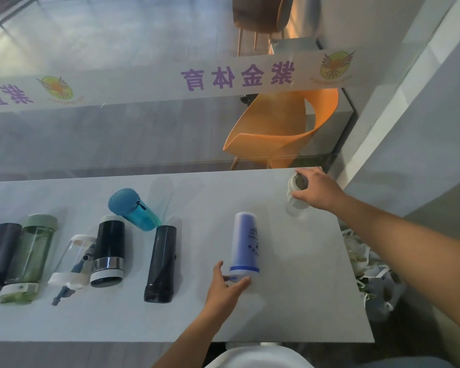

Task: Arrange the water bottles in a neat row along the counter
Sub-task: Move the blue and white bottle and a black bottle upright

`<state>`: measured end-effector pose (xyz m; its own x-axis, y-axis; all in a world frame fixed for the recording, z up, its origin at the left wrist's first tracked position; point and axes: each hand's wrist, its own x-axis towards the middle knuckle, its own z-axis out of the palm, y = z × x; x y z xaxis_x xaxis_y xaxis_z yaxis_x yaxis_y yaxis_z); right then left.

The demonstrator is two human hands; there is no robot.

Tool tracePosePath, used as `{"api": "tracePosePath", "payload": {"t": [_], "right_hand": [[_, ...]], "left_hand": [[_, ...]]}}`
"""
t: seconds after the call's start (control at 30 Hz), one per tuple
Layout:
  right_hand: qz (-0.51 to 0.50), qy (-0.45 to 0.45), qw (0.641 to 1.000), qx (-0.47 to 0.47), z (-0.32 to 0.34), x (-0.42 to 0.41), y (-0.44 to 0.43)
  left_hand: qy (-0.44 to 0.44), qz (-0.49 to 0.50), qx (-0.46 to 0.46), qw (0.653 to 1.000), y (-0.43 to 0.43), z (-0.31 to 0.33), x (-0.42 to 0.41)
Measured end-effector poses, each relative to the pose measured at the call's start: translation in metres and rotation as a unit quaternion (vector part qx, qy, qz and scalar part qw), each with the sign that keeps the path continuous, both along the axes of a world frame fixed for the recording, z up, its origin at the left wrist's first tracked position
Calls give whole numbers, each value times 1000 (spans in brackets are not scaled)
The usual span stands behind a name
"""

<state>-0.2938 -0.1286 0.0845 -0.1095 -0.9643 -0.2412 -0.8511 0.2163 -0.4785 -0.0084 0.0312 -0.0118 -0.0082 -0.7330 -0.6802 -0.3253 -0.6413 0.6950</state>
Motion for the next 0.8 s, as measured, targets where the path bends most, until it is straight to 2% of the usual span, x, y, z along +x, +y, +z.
{"api": "tracePosePath", "payload": {"t": [0.13, 0.2, 0.3, 0.4, 0.5, 0.67, 0.8], "right_hand": [[20, 0, 1000, 11, -2, -8, 1], [23, 27, 999, 1, -1, -8, 5], [25, 73, 993, -93, 5, 7, 24], [35, 10, 987, -156, 2, 40, 68], [43, -32, 992, -116, -22, 79, 118], [0, -100, 994, 51, -68, 124, 165], [-52, -126, 988, 77, -84, 146, 179]], "left_hand": [[-17, -4, -10, 1000, -2, 5, 3], [-25, -13, -15, 999, -2, 6, 6], [-41, -35, -26, 998, 1, 11, 11], [-63, -48, -40, 996, 8, 13, 18], [-101, -58, -58, 992, 13, 14, 28], [-180, -126, -95, 971, 14, 13, 41], [-240, -186, -126, 944, 9, 7, 46]]}}
